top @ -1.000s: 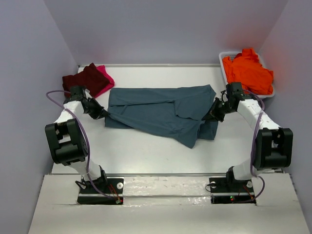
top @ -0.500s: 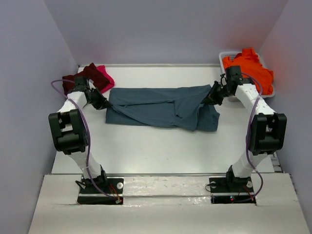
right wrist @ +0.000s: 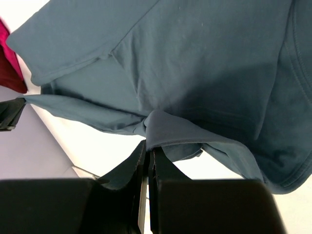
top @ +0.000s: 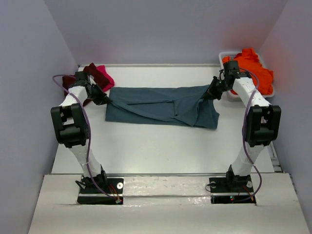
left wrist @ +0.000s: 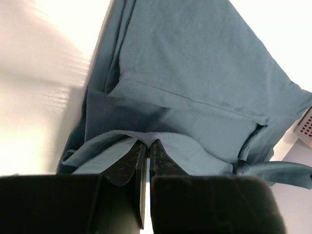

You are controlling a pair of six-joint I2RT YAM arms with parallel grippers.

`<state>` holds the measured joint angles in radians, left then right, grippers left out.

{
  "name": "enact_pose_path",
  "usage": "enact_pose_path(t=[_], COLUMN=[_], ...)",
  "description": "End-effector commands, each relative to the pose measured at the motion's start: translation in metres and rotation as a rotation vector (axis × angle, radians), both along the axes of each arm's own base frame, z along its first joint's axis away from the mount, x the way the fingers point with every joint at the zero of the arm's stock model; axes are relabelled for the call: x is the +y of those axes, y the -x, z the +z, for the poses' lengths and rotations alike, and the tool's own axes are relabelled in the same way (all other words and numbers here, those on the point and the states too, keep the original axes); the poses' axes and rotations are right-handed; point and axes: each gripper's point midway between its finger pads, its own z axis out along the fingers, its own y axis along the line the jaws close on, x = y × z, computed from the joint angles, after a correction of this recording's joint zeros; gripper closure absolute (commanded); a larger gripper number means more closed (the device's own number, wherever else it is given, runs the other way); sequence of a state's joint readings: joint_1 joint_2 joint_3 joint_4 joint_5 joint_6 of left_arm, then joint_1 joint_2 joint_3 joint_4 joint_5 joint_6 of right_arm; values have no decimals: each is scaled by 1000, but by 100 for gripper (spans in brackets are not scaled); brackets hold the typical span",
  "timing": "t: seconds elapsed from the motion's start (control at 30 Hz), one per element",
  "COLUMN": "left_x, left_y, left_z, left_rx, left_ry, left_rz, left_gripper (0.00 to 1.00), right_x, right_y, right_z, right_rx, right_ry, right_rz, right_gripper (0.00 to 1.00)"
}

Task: Fold and stack the t-shirts
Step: Fold the tshirt

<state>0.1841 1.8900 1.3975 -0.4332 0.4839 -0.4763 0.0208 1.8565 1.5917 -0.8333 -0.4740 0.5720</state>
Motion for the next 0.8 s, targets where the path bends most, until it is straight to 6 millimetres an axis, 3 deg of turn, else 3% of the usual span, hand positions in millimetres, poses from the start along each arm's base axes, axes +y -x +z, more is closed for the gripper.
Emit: enact_pose_path(t=[0.0, 0.43, 0.77], left_x=[5, 3, 6], left_y=[-13, -28, -45], left_z=[12, 0, 8], left_rx=[-35, -13, -26], left_ry=[-27, -19, -22], left_rz=[-8, -20, -15], left_gripper=[94, 94, 94], right_x=[-12, -30, -39], right_y=[-19, -48, -72], right_z=[13, 8, 16], right_rx=[-46, -40, -62], right_ry=[15, 9, 6], right_rz=[-31, -74, -96], right_gripper=[93, 93, 93])
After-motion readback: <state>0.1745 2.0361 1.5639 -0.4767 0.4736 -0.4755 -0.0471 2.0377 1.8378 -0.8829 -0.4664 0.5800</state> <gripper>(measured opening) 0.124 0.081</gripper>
